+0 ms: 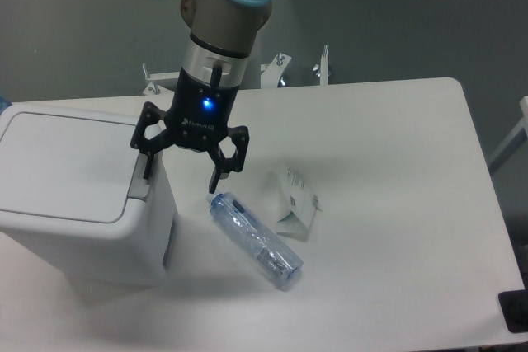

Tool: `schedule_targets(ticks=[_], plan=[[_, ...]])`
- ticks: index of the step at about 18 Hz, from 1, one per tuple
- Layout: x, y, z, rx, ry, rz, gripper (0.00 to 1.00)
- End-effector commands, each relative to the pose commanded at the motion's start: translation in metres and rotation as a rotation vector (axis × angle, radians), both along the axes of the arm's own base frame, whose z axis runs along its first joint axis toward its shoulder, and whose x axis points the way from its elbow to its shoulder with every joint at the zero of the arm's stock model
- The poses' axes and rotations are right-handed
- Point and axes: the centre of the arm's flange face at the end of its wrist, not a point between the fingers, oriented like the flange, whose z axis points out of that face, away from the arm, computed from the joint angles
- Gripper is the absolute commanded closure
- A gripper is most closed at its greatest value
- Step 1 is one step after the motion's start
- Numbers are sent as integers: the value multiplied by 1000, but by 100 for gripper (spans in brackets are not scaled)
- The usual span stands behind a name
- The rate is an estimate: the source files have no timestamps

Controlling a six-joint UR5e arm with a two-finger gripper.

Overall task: Open the trash can
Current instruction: 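Push the gripper finger against the lid edge to flip it open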

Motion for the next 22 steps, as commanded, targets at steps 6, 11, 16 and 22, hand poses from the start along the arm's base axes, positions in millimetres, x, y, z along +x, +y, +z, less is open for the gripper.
schedule_targets(ticks=[6,11,16,22], plan=[[-1,1,-2,-2,-2,0,0],[0,2,-7,-9,-8,-3,0],[1,3,-6,-8,-7,-5,0],[-6,7,14,22,25,-6,0]])
